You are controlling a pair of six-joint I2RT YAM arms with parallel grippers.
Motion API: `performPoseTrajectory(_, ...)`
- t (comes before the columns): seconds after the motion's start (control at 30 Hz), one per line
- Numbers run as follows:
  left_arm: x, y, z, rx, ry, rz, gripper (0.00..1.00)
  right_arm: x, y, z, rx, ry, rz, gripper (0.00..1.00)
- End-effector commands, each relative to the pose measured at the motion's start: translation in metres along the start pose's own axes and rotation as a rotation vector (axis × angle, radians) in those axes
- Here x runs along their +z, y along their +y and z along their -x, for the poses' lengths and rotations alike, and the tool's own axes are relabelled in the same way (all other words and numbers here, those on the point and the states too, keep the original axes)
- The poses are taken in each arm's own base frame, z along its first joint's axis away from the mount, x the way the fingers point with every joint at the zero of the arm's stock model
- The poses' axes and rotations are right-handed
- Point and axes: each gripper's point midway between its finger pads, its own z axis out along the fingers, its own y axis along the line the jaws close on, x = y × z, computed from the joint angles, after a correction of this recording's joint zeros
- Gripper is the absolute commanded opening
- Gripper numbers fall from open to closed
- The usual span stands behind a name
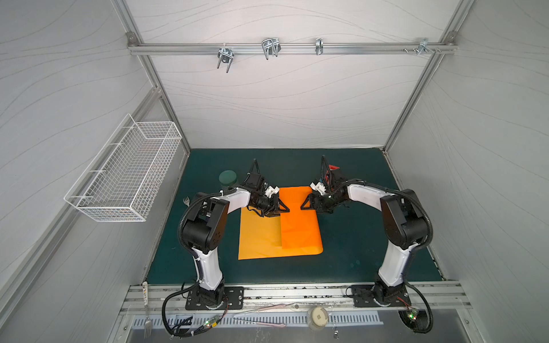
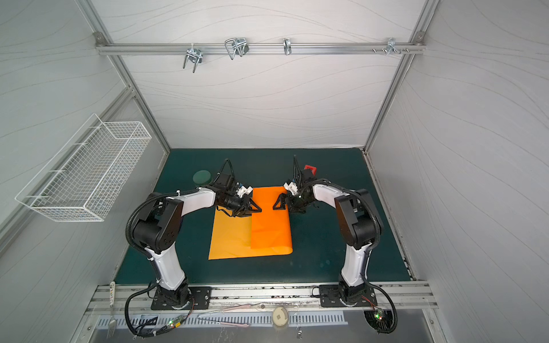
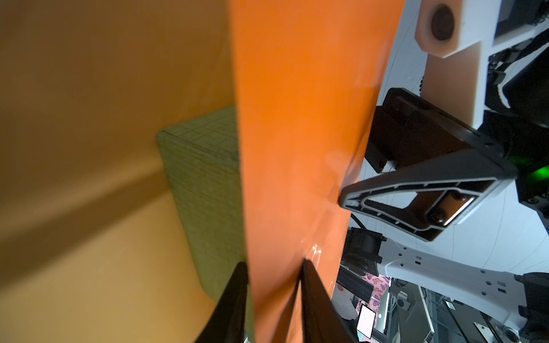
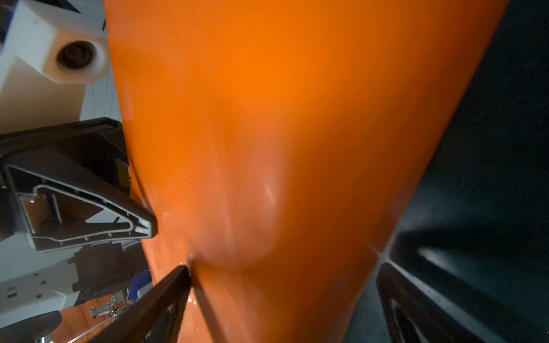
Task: Wrap a gift box in wrapping paper
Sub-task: First fold the wrapping paper around the gift box.
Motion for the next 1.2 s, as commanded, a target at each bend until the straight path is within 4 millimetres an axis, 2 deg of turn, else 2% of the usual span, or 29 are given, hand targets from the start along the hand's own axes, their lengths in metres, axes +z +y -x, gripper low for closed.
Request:
performPoseTrajectory(0.0,0.008,0.021,0.002,-0.010,0.002,0.093,0.22,0.001,-0.008,-0.011,-0.004,0.022,-0.020,0.99)
performPoseTrajectory(0.13,0.009,0.029,0.001,-0.008,0.002,0.122,0.20,0.007,-0.012,-0.014,0.004,0.040,-0.023,0.99)
performPoseTrajectory(0.33,0.008,0.030,0.000,0.002,0.003,0.130,0.16,0.009,-0.007,-0.012,0.001,0.043,0.003,0.97)
performPoseTrajectory(0.43,0.009,0.033,-0.001,0.000,0.003,0.134,0.14,0.003,0.001,-0.006,-0.012,0.031,0.023,0.97)
performPoseTrajectory(0.57,0.009,0.036,-0.002,-0.004,0.000,0.144,0.12,-0.018,0.008,0.011,-0.037,-0.027,0.015,0.99)
performPoseTrajectory(0.7,0.009,0.038,-0.002,-0.005,0.000,0.151,0.11,-0.028,0.010,0.006,-0.039,-0.025,0.002,0.99)
performPoseTrajectory(0.9,0.009,0.039,-0.001,0.002,-0.005,0.160,0.10,-0.014,0.015,-0.011,-0.025,0.030,0.002,0.99)
performPoseTrajectory(1.17,0.007,0.038,-0.001,0.007,-0.007,0.164,0.06,0.005,0.020,-0.018,-0.019,0.050,-0.009,0.90)
